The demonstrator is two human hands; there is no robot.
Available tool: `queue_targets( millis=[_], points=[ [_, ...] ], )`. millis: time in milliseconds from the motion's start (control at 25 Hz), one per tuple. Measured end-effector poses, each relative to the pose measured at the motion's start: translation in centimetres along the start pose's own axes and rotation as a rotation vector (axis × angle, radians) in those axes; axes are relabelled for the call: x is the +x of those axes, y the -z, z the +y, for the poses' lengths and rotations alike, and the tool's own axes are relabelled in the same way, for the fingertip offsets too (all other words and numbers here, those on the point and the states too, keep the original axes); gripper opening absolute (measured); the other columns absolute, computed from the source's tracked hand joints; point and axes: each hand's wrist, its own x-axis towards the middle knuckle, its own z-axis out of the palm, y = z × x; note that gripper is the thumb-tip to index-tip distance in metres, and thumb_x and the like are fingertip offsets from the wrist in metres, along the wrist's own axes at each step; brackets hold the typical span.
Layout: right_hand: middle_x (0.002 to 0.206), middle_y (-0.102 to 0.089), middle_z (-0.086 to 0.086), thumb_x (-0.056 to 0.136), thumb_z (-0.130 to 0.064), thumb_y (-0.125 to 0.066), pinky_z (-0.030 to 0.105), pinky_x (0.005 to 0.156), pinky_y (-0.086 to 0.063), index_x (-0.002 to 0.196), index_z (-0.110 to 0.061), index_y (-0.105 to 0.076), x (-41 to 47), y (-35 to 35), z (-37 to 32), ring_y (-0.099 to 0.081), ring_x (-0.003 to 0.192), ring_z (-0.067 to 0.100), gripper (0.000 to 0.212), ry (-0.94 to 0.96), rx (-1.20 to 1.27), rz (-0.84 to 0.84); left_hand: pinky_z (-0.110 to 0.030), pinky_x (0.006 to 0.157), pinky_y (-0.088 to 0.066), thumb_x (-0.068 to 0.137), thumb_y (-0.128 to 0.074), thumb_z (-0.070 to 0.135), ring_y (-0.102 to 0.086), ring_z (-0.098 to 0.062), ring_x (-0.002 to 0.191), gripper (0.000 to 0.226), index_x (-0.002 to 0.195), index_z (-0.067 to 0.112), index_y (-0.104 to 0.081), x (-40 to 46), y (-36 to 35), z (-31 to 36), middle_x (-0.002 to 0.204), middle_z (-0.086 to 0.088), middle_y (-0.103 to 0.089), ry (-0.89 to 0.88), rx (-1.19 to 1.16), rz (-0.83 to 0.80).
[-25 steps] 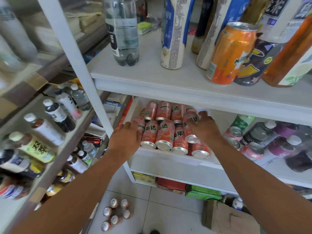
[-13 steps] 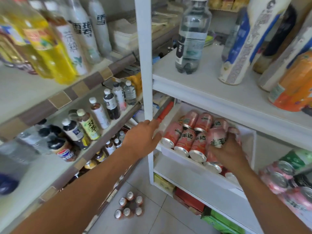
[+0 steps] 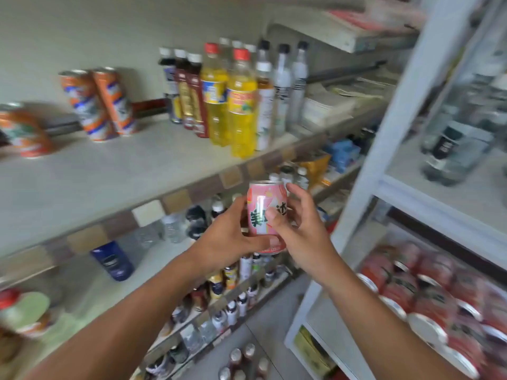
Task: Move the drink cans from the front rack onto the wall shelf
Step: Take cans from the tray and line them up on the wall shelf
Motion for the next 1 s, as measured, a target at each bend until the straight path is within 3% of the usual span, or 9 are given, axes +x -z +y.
queue_targets(
  millis=[120,200,320,440,600,680,800,1000],
  points=[
    [0.125,-0.063,-0.013,0.067,-0.062,-0.077,0.036,0.098,-0.05,0.126,-0.046,-0.043,2.8,-6.6,-3.2,-0.061,0.114,0.002,0.07,0.064,0.03,-0.177,-0.033,0.084,-0.055,0.056,-0.088,0.035,-0.069,-0.013,0.097,0.082,0.128,0.024,-0.05,-2.6,7.5,0.1,0.109,0.004,-0.071,-0.019,0.015,0.202],
    [0.114,-0.066,-0.016,0.064,-0.059,-0.083,0.03,0.091,-0.051,0.125,-0.04,-0.045,4.4,-11.0,-5.6,-0.063,0.106,-0.002,0.074,0.098,0.004,-0.273,-0.03,0.08,-0.056,0.055,-0.087,0.029,-0.07,-0.013,0.093,0.087,0.132,0.026,-0.048,-4.7,11.8,0.8,0.106,0.004,-0.072,-0.04,0.043,0.326],
    [0.098,-0.068,-0.013,0.071,-0.04,-0.085,0.021,0.076,-0.052,0.119,-0.027,-0.052,6.4,-18.1,-9.3,-0.065,0.088,-0.006,0.06,0.163,-0.027,-0.374,-0.032,0.078,-0.057,0.052,-0.084,0.034,-0.069,-0.014,0.09,0.088,0.132,0.026,-0.049,-7.9,18.2,1.7,0.104,0.004,-0.072,-0.068,0.119,0.494],
    [0.097,-0.07,-0.012,0.07,-0.04,-0.084,0.021,0.075,-0.053,0.117,-0.024,-0.059,7.4,-24.8,-12.6,-0.065,0.086,-0.004,0.055,0.247,-0.043,-0.46,-0.033,0.079,-0.058,0.052,-0.082,0.033,-0.07,-0.015,0.09,0.082,0.127,0.023,-0.052,-11.3,24.0,2.3,0.103,0.004,-0.072,-0.064,0.157,0.613],
    [0.103,-0.07,-0.013,0.053,-0.06,-0.073,0.021,0.076,-0.053,0.119,-0.026,-0.059,7.6,-32.5,-15.3,-0.066,0.09,-0.002,0.076,0.317,-0.074,-0.566,-0.035,0.079,-0.059,0.064,-0.088,0.012,-0.069,-0.019,0.093,0.071,0.126,0.019,-0.054,-15.5,29.7,1.7,0.103,0.0,-0.073,-0.029,0.201,0.688],
    [0.102,-0.069,-0.013,0.061,-0.055,-0.078,0.017,0.07,-0.049,0.117,-0.025,-0.059,7.3,-36.7,-16.0,-0.064,0.088,-0.003,0.066,0.335,-0.102,-0.623,-0.037,0.08,-0.059,0.068,-0.085,0.003,-0.069,-0.02,0.095,0.068,0.127,0.017,-0.054,-17.9,32.6,0.9,0.103,-0.002,-0.073,0.001,0.217,0.734],
    [0.095,-0.065,-0.017,0.073,-0.045,-0.08,0.007,0.058,-0.041,0.112,-0.026,-0.058,6.7,-42.4,-16.5,-0.06,0.083,-0.008,0.049,0.349,-0.128,-0.671,-0.034,0.079,-0.058,0.067,-0.083,0.005,-0.07,-0.02,0.093,0.065,0.124,0.019,-0.055,-21.2,36.4,-0.4,0.099,-0.001,-0.073,0.037,0.255,0.781],
    [0.093,-0.067,-0.013,0.075,-0.047,-0.078,0.017,0.065,-0.045,0.108,-0.021,-0.061,6.0,-52.0,-19.0,-0.065,0.088,0.004,0.045,0.402,-0.16,-0.719,-0.044,0.085,-0.057,0.07,-0.083,0.013,-0.068,-0.027,0.097,0.059,0.122,0.017,-0.055,-25.8,43.9,-2.1,0.104,-0.005,-0.072,0.1,0.288,0.848]
  ],
)
